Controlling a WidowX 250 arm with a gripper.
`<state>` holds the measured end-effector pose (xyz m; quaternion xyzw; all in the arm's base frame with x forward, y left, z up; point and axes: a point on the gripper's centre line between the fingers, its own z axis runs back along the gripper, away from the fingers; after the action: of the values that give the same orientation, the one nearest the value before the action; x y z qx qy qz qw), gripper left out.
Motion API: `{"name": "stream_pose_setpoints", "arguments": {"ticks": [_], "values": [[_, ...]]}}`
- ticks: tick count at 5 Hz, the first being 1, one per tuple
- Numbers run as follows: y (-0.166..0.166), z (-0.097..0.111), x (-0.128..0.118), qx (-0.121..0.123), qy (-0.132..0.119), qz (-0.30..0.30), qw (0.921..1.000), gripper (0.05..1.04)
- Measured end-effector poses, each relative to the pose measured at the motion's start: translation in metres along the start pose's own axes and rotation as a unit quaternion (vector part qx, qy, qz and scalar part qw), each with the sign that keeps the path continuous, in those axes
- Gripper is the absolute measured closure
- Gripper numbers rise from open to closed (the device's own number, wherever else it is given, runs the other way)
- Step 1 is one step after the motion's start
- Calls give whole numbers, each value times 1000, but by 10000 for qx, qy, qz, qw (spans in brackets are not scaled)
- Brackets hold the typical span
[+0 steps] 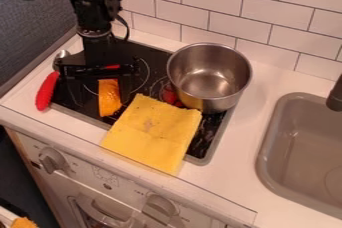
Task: Put the squash in the silver pot
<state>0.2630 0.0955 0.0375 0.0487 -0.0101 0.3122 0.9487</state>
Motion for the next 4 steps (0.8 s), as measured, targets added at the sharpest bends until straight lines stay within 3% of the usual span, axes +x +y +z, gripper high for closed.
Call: {"name": "stream_pose_setpoints", "arguments": {"ticks": [1,2,3,4], "values": [[-2,-8,-8,282,-42,-312,9991,140],[-8,-10,-10,605,-292,-881,9938,447],[-8,-11,-15,745,-337,-1222,9891,669],[-7,-8,-18,699,-397,-1516,9852,674]]}}
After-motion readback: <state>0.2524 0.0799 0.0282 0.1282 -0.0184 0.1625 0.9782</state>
